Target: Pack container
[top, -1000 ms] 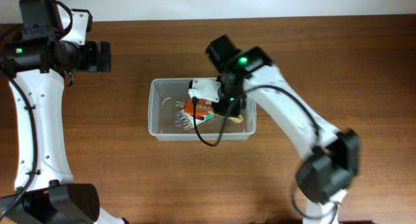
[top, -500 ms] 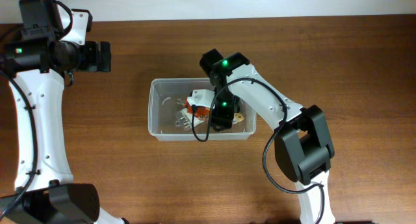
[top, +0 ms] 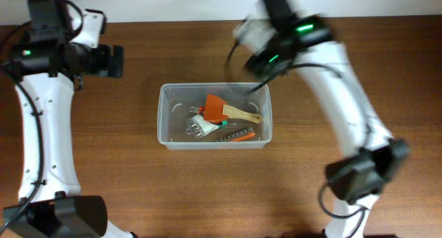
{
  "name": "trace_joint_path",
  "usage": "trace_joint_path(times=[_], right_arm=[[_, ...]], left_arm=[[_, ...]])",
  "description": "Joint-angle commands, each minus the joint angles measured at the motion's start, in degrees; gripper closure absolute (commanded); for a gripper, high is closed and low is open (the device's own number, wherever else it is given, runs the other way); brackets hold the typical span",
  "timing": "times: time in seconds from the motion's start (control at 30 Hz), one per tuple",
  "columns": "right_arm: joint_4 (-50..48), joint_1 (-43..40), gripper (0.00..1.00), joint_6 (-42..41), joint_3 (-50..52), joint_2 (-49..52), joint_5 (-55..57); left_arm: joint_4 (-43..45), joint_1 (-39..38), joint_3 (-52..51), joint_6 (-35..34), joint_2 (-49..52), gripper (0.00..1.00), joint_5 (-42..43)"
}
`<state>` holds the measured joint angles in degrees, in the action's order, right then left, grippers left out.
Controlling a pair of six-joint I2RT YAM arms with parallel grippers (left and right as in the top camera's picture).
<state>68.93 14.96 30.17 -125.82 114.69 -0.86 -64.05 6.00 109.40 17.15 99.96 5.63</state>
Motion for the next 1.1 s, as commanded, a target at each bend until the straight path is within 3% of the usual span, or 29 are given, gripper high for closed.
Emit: trace_joint_path(times=[0.0,0.27,0.6,0.83,1.07], right_arm=[[-0.24,-8.46,0.01,-9.55,-2.12,-1.9,0.35],[-1.57,-20.15,0.01,-9.73,-2.12,-1.84,-2.49],[5.75,-29.79,0.01,-13.2,1.86,-6.97,-7.61],[-3.82,-32.26,0.01,-13.35,22.95,-24.57,-7.8],[-17.57,-27.23,0.01,-13.33,50.07,-46.88,-10.95]], left_arm=[[0.44,-3.13,0.04,4.79,-0.31,0.01,0.59],[12.13,-3.67,0.04,5.27,-0.31,0.01,0.63],[7.06,-3.67,-4.15,3.93,-4.52,0.01,0.61],[17.49,-3.67,-22.58,2.97,-19.74,0.01,0.63],[29.07,-3.67,-44.48,1.53,-35.63,0.01,0.63]])
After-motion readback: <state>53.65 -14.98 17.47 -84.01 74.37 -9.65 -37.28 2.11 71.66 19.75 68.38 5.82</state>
